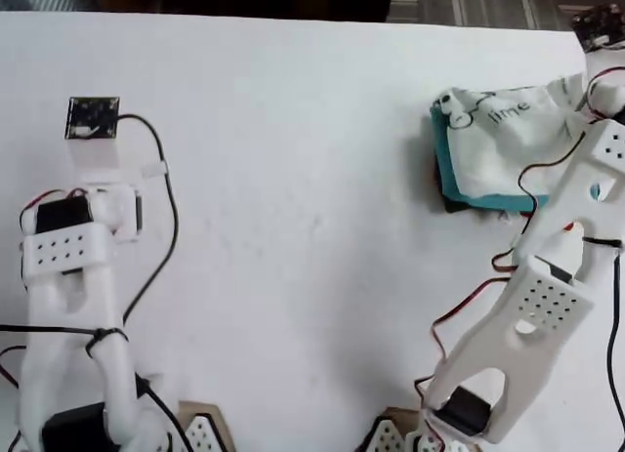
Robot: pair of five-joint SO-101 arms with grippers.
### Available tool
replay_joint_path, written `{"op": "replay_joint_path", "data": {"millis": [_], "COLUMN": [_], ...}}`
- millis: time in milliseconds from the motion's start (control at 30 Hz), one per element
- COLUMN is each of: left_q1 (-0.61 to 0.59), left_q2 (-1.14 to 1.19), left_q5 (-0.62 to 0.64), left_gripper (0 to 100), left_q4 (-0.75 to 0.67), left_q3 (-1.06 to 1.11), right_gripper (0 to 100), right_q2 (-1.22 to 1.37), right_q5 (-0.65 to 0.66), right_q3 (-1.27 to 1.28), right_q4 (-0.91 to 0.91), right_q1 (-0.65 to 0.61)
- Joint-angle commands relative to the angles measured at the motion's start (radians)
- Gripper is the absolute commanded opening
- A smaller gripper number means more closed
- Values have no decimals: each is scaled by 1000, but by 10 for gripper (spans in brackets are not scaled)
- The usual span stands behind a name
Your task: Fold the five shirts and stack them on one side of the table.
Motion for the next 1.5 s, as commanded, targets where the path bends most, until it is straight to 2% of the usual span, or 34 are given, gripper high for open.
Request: {"op": "replay_joint_path", "data": {"millis": [0, 333, 533, 700, 900, 1133, 1400, 1467], "left_q1": [-3, -3, -3, -5, -5, -3, -3, -3], "left_q2": [-29, -35, -35, -35, -35, -35, -35, -35], "left_q5": [-8, -6, -9, -9, -9, -11, -6, -8], "left_gripper": [27, 27, 27, 27, 27, 27, 27, 27], "left_q4": [-15, -11, -9, 20, 20, 18, 11, 11], "left_q3": [-5, -5, -5, -5, -4, -4, -13, -13], "right_gripper": [269, 269, 269, 269, 270, 271, 271, 271], "right_q2": [-5, -5, 54, 162, 154, 25, -108, -124], "right_q5": [-2, 5, -6, -218, -239, -238, -244, -284], "right_q3": [-44, 150, 285, 285, 278, 167, 63, 63], "right_q4": [7, 8, -148, -231, -202, -2, 259, 292], "right_q1": [-18, 10, 39, 74, 62, 67, 2, -12]}}
